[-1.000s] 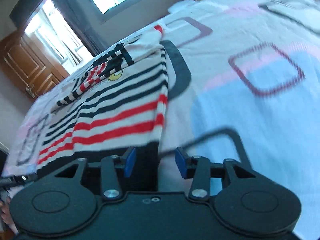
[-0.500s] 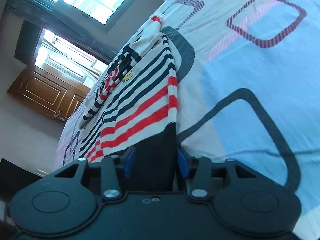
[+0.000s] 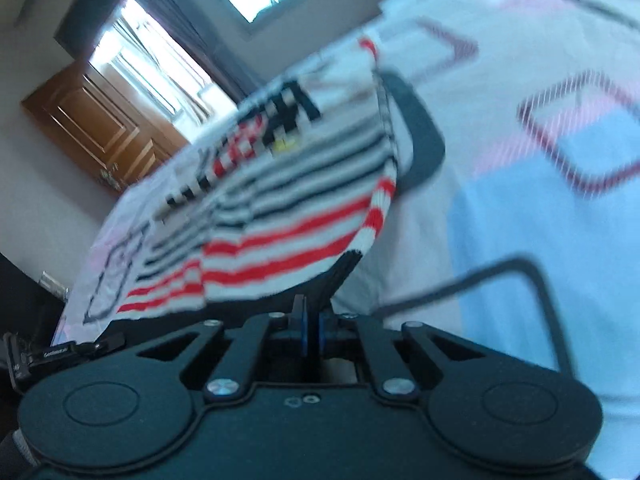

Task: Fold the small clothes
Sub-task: 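Grasp the black hem with both grippers and lift it toward the collar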

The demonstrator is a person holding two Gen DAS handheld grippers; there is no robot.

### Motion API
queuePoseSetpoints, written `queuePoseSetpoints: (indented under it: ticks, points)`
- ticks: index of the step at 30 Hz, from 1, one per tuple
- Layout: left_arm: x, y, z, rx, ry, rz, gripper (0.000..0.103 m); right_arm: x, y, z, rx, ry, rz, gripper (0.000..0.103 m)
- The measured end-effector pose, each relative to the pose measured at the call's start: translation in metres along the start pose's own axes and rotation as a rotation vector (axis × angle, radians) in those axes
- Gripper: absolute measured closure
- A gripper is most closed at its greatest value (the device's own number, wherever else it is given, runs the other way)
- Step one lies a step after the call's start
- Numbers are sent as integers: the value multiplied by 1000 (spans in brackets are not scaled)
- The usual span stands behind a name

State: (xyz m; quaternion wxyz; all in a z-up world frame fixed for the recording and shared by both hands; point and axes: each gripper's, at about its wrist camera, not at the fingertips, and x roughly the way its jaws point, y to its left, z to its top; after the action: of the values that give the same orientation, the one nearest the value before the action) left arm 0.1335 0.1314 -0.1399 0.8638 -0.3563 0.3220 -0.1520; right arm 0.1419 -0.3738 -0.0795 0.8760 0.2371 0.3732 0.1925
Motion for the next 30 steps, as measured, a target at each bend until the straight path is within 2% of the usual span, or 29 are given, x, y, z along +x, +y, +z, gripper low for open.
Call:
queuePoseSetpoints:
  ticks: [3, 5, 6, 8, 12, 15, 18, 20, 21, 23, 25, 30]
  points:
    - [-8, 5, -2, 0, -27, 6, 96, -19, 4, -1, -28, -59, 22, 98]
    - [6, 17, -10, 4, 33, 83, 96, -16, -5, -5, -18, -66, 17, 98]
    - [15, 24, -16, -19, 68, 110, 96, -6, -13, -9, -2, -35, -7, 98]
    - [16, 28, -19, -44, 58, 102, 96, 20, -28, -18, 44, 67, -74, 98]
    - [13, 29, -18, -63, 49, 96, 96, 15, -23, -14, 32, 35, -46, 98]
    - [12, 33, -20, -87, 38, 86, 96, 20, -28, -13, 26, 75, -68, 98]
    - [7, 22, -22, -53, 15, 69, 96, 16, -22, -13, 39, 49, -56, 98]
    - [11, 21, -22, -47, 33, 96, 96, 10, -16, -14, 32, 14, -25, 98]
    - [15, 25, -23, -51, 52, 119, 96, 12, -17, -15, 23, 18, -36, 98]
    - [14, 28, -23, -71, 47, 110, 96, 23, -26, -17, 30, 73, -85, 98]
    - [11, 24, -23, -66, 32, 101, 96, 19, -30, -15, 79, 61, -60, 98]
    - [0, 14, -7, -84, -22, 39, 96, 6, -17, -3, 47, 7, -36, 98]
